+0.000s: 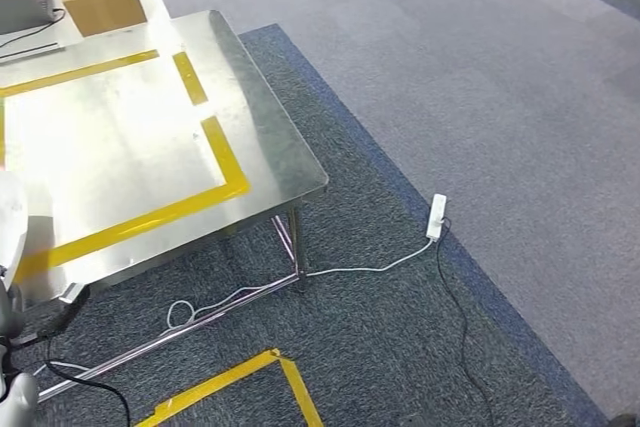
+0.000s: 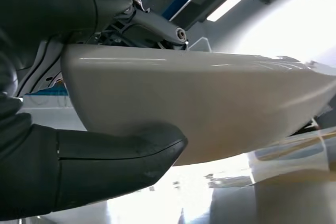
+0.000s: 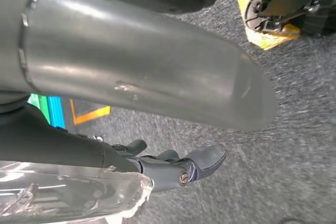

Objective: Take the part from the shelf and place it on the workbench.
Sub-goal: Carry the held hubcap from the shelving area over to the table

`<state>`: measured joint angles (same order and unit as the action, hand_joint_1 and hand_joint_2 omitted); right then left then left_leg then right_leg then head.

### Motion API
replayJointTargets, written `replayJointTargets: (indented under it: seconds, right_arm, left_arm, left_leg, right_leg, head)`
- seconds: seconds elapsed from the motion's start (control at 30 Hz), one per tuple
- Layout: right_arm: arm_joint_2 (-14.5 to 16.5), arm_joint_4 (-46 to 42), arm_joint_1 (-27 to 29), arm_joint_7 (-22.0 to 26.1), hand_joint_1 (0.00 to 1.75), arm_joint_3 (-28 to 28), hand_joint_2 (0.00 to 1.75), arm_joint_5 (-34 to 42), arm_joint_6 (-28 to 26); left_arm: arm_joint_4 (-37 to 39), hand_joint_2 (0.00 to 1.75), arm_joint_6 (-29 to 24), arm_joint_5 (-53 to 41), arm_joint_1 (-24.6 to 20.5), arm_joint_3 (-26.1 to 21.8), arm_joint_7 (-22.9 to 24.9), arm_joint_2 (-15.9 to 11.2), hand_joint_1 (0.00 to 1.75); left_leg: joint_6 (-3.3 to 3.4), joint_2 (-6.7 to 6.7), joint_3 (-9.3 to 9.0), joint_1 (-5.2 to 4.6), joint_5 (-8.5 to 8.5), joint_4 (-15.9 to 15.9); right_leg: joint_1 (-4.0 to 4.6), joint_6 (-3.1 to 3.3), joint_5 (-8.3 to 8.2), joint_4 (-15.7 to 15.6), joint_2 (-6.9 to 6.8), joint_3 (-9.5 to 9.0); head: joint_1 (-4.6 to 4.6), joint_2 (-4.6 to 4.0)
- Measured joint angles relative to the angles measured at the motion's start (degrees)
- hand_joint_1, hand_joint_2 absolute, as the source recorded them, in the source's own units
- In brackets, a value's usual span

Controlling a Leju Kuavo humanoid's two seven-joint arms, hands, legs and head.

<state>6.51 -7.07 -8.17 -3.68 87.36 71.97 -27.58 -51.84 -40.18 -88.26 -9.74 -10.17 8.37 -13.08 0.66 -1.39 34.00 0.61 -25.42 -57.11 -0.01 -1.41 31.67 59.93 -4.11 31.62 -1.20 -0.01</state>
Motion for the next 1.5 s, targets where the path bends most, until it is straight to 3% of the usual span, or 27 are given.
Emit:
replayJointTargets:
  seconds: [0.07, 0.1, 0.13, 0.17, 0.23, 0.27, 0.3, 0.37, 0.43, 0.5, 0.57, 0.63, 0.67, 0.7, 0.8, 0.87, 0.93, 1.0, 1.03, 1.1, 1.17, 1.2, 1.23, 1.27, 1.33, 1.37, 1.5]
  right_arm:
    - [0.0, 0.0, 0.1, 0.0, 0.00, 0.0, 0.00, 0.0, 0.0]
    - [0.0, 0.0, 0.2, 0.0, 0.00, 0.0, 0.00, 0.0, 0.0]
    - [0.0, 0.0, 0.2, 0.0, 0.00, 0.0, 0.00, 0.0, 0.0]
    - [0.0, 0.0, 0.3, 0.0, 0.00, 0.0, 0.00, 0.0, 0.0]
    - [0.0, 0.0, 0.3, 0.0, 0.00, 0.0, 0.00, 0.0, 0.0]
    - [0.0, 0.0, 0.2, 0.0, 0.00, 0.0, 0.00, 0.0, 0.0]
    - [0.0, 0.0, 0.2, 0.1, 0.00, 0.0, 0.00, 0.0, 0.0]
    - [-0.1, 0.0, 0.2, 0.1, 0.00, 0.0, 0.00, 0.1, 0.0]
    - [-0.1, 0.0, 0.2, 0.2, 0.00, 0.0, 0.00, 0.1, 0.1]
    - [0.0, 0.0, 0.1, 0.3, 0.00, 0.0, 0.00, 0.1, 0.2]
    - [0.0, 0.0, 0.2, 0.3, 0.00, 0.0, 0.00, 0.1, 0.3]
    - [0.0, 0.0, 0.2, 0.3, 0.00, 0.0, 0.00, 0.1, 0.3]
    - [0.0, 0.0, 0.2, 0.3, 0.00, 0.0, 0.00, 0.1, 0.3]
    - [0.0, 0.0, 0.2, 0.3, 0.00, 0.0, 0.00, 0.1, 0.4]
    - [0.0, 0.0, 0.1, 0.4, 0.00, 0.0, 0.00, 0.1, 0.7]
    - [0.0, 0.0, 0.1, 0.5, 0.00, 0.0, 0.00, 0.1, 0.9]
    - [0.0, 0.0, 0.0, 0.6, 0.00, 0.0, 0.00, 0.2, 0.9]
    - [0.0, 0.0, -0.1, 1.2, 0.00, 0.0, 0.00, 0.6, 1.0]
    - [0.0, 0.0, -0.1, 1.5, 0.00, 0.0, 0.00, 0.9, 1.0]
    - [0.0, 0.0, 0.0, 1.9, 0.00, 0.0, 0.00, 1.4, 1.1]
    - [0.0, 0.0, 0.2, 2.1, 0.00, 0.0, 0.00, 1.5, 1.2]
    - [0.0, 0.0, 0.3, 2.2, 0.00, 0.0, 0.00, 1.6, 1.2]
    - [0.0, 0.0, 0.3, 2.3, 0.00, 0.0, 0.00, 1.6, 1.2]
    - [-0.1, 0.0, 0.2, 2.4, 0.00, 0.0, 0.00, 1.6, 1.2]
    - [-0.1, 0.0, 0.1, 2.5, 0.00, 0.0, 0.00, 1.6, 1.2]
    - [-0.1, 0.0, 0.0, 2.5, 0.00, 0.0, 0.00, 1.6, 1.3]
    - [-0.1, 0.0, 0.1, 2.6, 0.00, 0.0, 0.00, 1.6, 2.0]
  left_arm:
    - [0.0, 1.75, 0.0, 0.0, -0.1, 0.1, 0.0, 0.1, 1.33]
    - [0.0, 1.75, 0.0, 0.0, -0.1, 0.1, 0.0, 0.1, 1.33]
    - [0.1, 1.75, 0.0, 0.0, -0.1, 0.2, 0.0, 0.2, 1.33]
    - [0.1, 1.75, 0.0, 0.0, -0.1, 0.2, 0.0, 0.2, 1.33]
    - [0.2, 1.75, 0.0, 0.0, 0.0, 0.2, 0.0, 0.2, 1.33]
    - [0.2, 1.75, 0.0, 0.0, 0.0, 0.3, 0.0, 0.3, 1.33]
    - [0.2, 1.75, 0.0, 0.0, -0.1, 0.3, 0.0, 0.3, 1.33]
    - [0.2, 1.75, 0.0, 0.0, -0.2, 0.5, 0.1, 0.3, 1.33]
    - [0.3, 1.75, 0.0, 0.0, -0.1, 0.6, 0.2, 0.1, 1.33]
    - [0.3, 1.75, 0.0, 0.0, -0.1, 0.8, 0.3, 0.0, 1.33]
    - [0.4, 1.75, 0.0, 0.0, -0.4, 1.0, 0.4, -0.1, 1.33]
    - [0.5, 1.75, 0.0, 0.0, -0.5, 1.2, 0.5, -0.1, 1.33]
    - [0.5, 1.75, 0.0, 0.0, -0.4, 1.3, 0.5, -0.1, 1.33]
    - [0.6, 1.75, 0.0, 0.0, -0.4, 1.4, 0.5, -0.1, 1.33]
    - [0.7, 1.75, 0.0, 0.0, -0.6, 1.5, 0.8, -0.2, 1.33]
    - [0.7, 1.75, 0.0, 0.0, -0.8, 1.6, 0.9, -0.3, 1.33]
    - [0.7, 1.75, 0.0, 0.0, -0.7, 1.7, 0.9, -0.3, 1.33]
    - [0.7, 1.75, 0.0, 0.0, -0.8, 1.7, 0.9, -0.4, 1.33]
    - [0.7, 1.75, 0.0, 0.0, -0.8, 1.8, 0.9, -0.4, 1.33]
    - [0.8, 1.75, 0.0, 0.0, -1.0, 1.8, 0.9, -0.3, 1.33]
    - [0.8, 1.75, 0.0, 0.0, -0.9, 2.0, 0.8, -0.2, 1.33]
    - [0.8, 1.75, 0.0, 0.0, -0.9, 2.0, 0.8, -0.2, 1.33]
    - [0.8, 1.75, 0.0, 0.0, -0.9, 2.1, 0.7, -0.1, 1.33]
    - [0.8, 1.75, 0.0, 0.0, -0.9, 2.1, 0.6, -0.1, 1.33]
    - [0.8, 1.75, 0.0, 0.0, -1.0, 2.3, 0.6, -0.1, 1.33]
    - [0.8, 1.75, 0.0, 0.0, -1.0, 2.3, 0.3, -0.1, 1.33]
    - [0.9, 1.75, 0.0, 0.0, -1.2, 2.7, -2.8, 0.0, 1.33]
  left_leg:
    - [0.48, 1.26, 0.01, 0.09, 0.01, 0.0]
    - [0.58, 1.95, 0.02, 0.05, 0.00, 0.0]
    - [0.61, 2.69, 0.00, 0.02, -0.01, 0.0]
    - [0.61, 3.46, -0.05, -0.01, -0.02, 0.0]
    - [0.52, 4.97, -0.24, -0.01, -0.07, 0.0]
    - [0.39, 5.61, -0.27, 0.01, -0.10, 0.0]
    - [0.16, 6.24, -0.18, 0.01, -0.13, -0.1]
    - [-0.60, 7.45, 0.28, 0.24, 0.03, -0.2]
    - [-1.44, 8.39, 0.60, 0.56, 0.17, -0.2]
    - [-2.01, 6.48, 1.51, 0.49, -1.14, -2.2]
    - [-2.43, 3.28, 4.55, 0.40, -4.49, -8.5]
    - [-2.80, 2.10, 7.90, 0.58, -6.95, -15.2]
    - [-2.91, 1.92, 8.38, 0.68, -6.70, -16.2]
    - [-2.97, 1.72, 7.71, 0.77, -5.39, -14.9]
    - [-2.69, -0.77, 1.97, 0.58, -0.48, -4.1]
    - [-2.09, -2.04, 0.30, 0.17, -0.05, -0.7]
    - [-1.33, -1.26, 0.39, 0.04, -0.18, -0.5]
    - [-0.55, -0.51, 0.30, 0.15, -0.11, -0.3]
    - [-0.20, -0.20, 0.23, 0.24, -0.08, -0.2]
    - [0.23, 0.41, 0.21, 0.15, -0.16, -0.2]
    - [0.37, 1.06, 0.15, 0.01, -0.25, -0.3]
    - [0.38, 1.35, 0.06, -0.03, -0.28, -0.3]
    - [0.34, 1.60, -0.08, -0.06, -0.34, -0.3]
    - [0.25, 1.81, -0.24, -0.06, -0.42, -0.3]
    - [-0.18, 2.07, -0.31, -0.23, -0.58, -0.4]
    - [-0.20, 2.13, -0.23, -0.31, -0.64, -0.5]
    - [0.17, 2.17, -0.12, -0.27, -0.45, -0.5]
  right_leg:
    - [-0.18, -0.21, 3.62, 7.4, 2.96, 3.64]
    - [-0.17, -0.25, 5.01, 11.3, 3.57, 5.69]
    - [-0.15, -0.25, 5.37, 13.6, 3.83, 7.13]
    - [-0.14, -0.19, 4.52, 13.8, 3.97, 7.58]
    - [-0.18, 0.14, 0.14, 7.9, 4.70, 5.38]
    - [-0.28, 0.42, -1.81, 3.9, 6.05, 3.65]
    - [-0.43, 0.62, -3.06, 0.6, 7.38, 2.10]
    - [-0.47, 0.94, -3.48, -2.1, 9.03, 0.76]
    - [-0.38, 1.35, -3.61, -2.6, 7.96, 0.46]
    - [-0.50, 2.04, -3.83, -3.1, 6.61, -0.01]
    - [-0.45, 2.56, -3.77, -3.3, 5.16, -0.32]
    - [-0.36, 2.72, -3.56, -3.3, 3.71, -0.39]
    - [-0.35, 2.69, -3.45, -3.3, 3.05, -0.45]
    - [-0.35, 2.60, -3.33, -3.3, 2.42, -0.57]
    - [-0.08, 1.94, -2.70, -3.2, 0.80, -1.15]
    - [0.32, 1.35, -2.27, -3.0, -0.14, -1.33]
    - [0.36, 0.82, -1.89, -3.0, -0.94, -1.41]
    - [0.12, 0.29, -0.44, -1.2, 0.34, -0.67]
    - [0.01, 0.10, 1.02, 1.4, 1.55, 0.57]
    - [-0.07, -0.01, 4.41, 9.3, 3.42, 4.58]
    - [-0.07, 0.03, 5.12, 14.1, 3.86, 7.70]
    - [-0.06, 0.13, 3.77, 13.3, 3.90, 7.77]
    - [-0.06, 0.32, 1.53, 10.3, 3.93, 6.70]
    - [-0.04, 0.58, -0.83, 6.1, 4.00, 4.98]
    - [0.02, 1.00, -3.45, -0.6, 4.22, 1.87]
    - [0.04, 0.98, -3.76, -2.0, 4.31, 1.17]
    - [0.18, 0.76, -3.91, -2.4, 4.41, 1.00]
  head:
    - [0.33, 0.00]
    - [0.38, 0.00]
    - [0.39, 0.00]
    - [0.41, 0.00]
    - [0.43, 0.00]
    - [0.42, -0.01]
    - [0.39, -0.01]
    - [0.37, -0.02]
    - [0.39, 0.00]
    - [0.19, 0.00]
    - [-0.07, -0.01]
    - [-0.13, -0.01]
    - [-0.14, -0.01]
    - [-0.13, 0.00]
    - [-0.17, 0.00]
    - [-0.05, 0.00]
    - [0.12, 0.00]
    - [0.29, 0.00]
    - [0.41, 0.00]
    - [0.58, 0.00]
    - [0.61, -0.01]
    - [0.61, 0.00]
    - [0.62, 0.00]
    - [0.63, 0.00]
    - [0.57, 0.01]
    - [0.55, 0.01]
    - [0.50, -0.01]
